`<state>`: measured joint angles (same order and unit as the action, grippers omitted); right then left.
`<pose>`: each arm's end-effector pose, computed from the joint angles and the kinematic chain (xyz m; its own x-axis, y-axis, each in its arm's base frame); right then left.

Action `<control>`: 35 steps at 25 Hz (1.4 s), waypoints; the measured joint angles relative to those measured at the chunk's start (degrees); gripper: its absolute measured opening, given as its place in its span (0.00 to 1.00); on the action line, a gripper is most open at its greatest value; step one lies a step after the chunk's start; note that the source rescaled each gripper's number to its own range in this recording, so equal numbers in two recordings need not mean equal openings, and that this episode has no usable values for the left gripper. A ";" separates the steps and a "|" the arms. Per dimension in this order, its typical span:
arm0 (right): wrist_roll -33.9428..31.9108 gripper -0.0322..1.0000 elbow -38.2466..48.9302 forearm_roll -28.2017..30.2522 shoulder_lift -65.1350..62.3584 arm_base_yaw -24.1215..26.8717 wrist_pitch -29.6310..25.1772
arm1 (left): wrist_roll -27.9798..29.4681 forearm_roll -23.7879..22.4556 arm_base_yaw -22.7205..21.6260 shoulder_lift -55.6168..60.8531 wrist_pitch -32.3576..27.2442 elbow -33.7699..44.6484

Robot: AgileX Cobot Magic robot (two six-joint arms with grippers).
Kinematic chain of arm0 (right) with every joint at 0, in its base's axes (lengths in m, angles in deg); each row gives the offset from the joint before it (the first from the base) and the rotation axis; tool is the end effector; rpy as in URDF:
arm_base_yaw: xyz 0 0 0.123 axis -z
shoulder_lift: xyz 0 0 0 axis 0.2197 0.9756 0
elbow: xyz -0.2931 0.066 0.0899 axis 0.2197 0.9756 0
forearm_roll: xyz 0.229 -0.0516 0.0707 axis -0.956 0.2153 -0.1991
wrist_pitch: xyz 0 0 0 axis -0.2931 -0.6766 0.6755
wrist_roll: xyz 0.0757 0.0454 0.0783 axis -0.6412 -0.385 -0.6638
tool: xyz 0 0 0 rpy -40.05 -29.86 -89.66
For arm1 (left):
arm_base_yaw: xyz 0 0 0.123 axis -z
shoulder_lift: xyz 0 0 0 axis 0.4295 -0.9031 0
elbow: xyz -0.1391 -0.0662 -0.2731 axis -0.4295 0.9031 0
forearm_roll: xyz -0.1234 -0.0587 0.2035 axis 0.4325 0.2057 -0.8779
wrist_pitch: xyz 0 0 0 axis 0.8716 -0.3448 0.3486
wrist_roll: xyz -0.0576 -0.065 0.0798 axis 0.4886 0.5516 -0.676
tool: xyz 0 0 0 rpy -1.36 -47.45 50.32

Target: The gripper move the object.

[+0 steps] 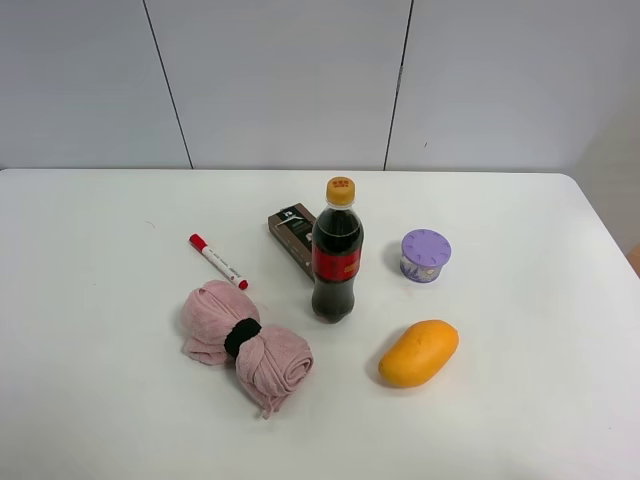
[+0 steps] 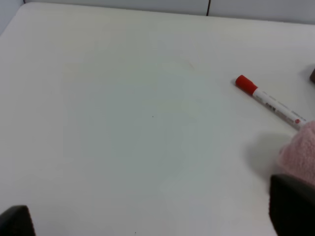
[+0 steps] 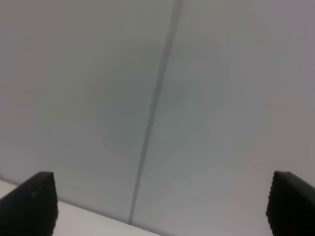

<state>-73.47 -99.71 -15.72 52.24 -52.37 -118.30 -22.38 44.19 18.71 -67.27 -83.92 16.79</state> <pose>0.1089 0.0231 0.6208 -0.0956 -0.1615 -0.9822 -0.2474 0.9596 -0.1337 -0.0177 0.0024 0.2648 -0.4259 -0.1092 -0.8981 -0.1764 0.9837 -0.0360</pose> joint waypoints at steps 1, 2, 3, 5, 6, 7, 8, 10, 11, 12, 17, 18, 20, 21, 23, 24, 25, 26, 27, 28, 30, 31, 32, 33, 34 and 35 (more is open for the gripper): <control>0.51 0.96 0.68 -2.90 -1.52 3.76 0.00 | 0.00 0.00 0.00 0.00 0.00 0.00; 1.38 0.96 2.08 -5.52 -3.34 8.34 0.00 | 0.00 0.00 0.00 0.00 0.00 0.00; 2.43 0.96 4.20 -8.80 -5.10 12.83 0.00 | 0.00 0.00 0.00 0.00 0.00 0.00; 4.83 0.96 9.98 -14.91 -10.37 20.27 0.03 | 0.00 0.00 0.00 0.00 0.00 0.00; 6.30 0.96 14.13 -17.97 -13.50 23.79 0.05 | 0.00 0.00 0.00 0.00 0.00 0.00; 7.26 0.96 18.80 -20.70 -16.31 26.94 0.05 | 0.00 0.00 0.00 0.00 0.00 0.00; 8.32 0.96 23.03 -22.94 -19.85 29.26 0.05 | 0.00 0.00 0.00 0.00 0.00 0.00; 9.30 0.96 33.89 -25.62 -26.61 33.64 1.13 | 0.00 0.00 0.00 0.00 0.00 0.00; 9.48 0.96 39.40 -26.53 -30.37 35.16 2.47 | 0.00 0.00 0.00 0.00 0.00 0.00; 9.60 0.96 43.87 -27.21 -34.04 36.12 4.20 | 0.00 0.00 0.00 0.00 0.00 0.00; 9.71 0.96 66.65 -28.90 -48.77 37.60 8.61 | 0.00 0.00 0.00 0.00 0.00 0.00; 9.71 0.96 70.46 -28.96 -51.17 37.60 8.77 | 0.00 0.00 0.00 0.00 0.00 0.00; 9.53 0.96 76.08 -28.96 -55.11 37.60 8.77 | 0.00 0.00 0.00 0.00 0.00 0.00; 9.53 0.96 78.33 -28.96 -56.45 37.60 8.77 | 0.00 0.00 0.00 0.00 0.00 0.00; 9.12 0.96 80.99 -28.96 -59.00 37.60 8.72 | 0.00 0.00 0.00 0.00 0.00 0.00; 9.12 0.96 81.85 -28.96 -60.16 37.60 8.72 | 0.00 0.00 0.00 0.00 0.00 0.00; 9.12 0.96 82.42 -28.96 -61.02 37.47 8.70 | 0.00 0.00 0.00 0.00 0.00 0.00; 9.12 0.96 82.72 -28.96 -61.72 37.25 8.64 | 0.00 0.00 0.00 0.00 0.00 0.00; 9.07 0.96 83.05 -28.96 -61.92 37.11 8.56 | 0.00 0.00 0.00 0.00 0.00 0.00; 8.94 0.96 83.47 -28.96 -61.99 37.11 8.26 | 0.00 0.00 0.00 0.00 0.00 0.00; 8.01 0.96 84.56 -28.96 -61.99 37.11 7.77 | 0.00 0.00 0.00 0.00 0.00 0.00; 7.53 0.96 85.32 -28.96 -61.99 37.11 7.72 | 0.00 0.00 0.00 0.00 0.00 0.00; 7.25 0.96 86.14 -28.96 -61.99 37.11 7.72 | 0.00 0.00 0.00 0.00 0.00 0.00; 6.98 0.96 86.66 -28.96 -61.99 37.11 7.86 | 0.00 0.00 0.00 0.00 0.00 0.00; 6.89 0.96 86.96 -28.96 -61.99 37.11 7.93 | 0.00 0.00 0.00 0.00 0.00 0.00; 6.30 0.96 87.12 -28.96 -61.99 37.11 8.11 | 0.00 0.00 0.00 0.00 0.00 0.00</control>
<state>-67.16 -12.58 -44.68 -9.75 -15.26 -110.18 -22.38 44.19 18.71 -67.27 -83.92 16.79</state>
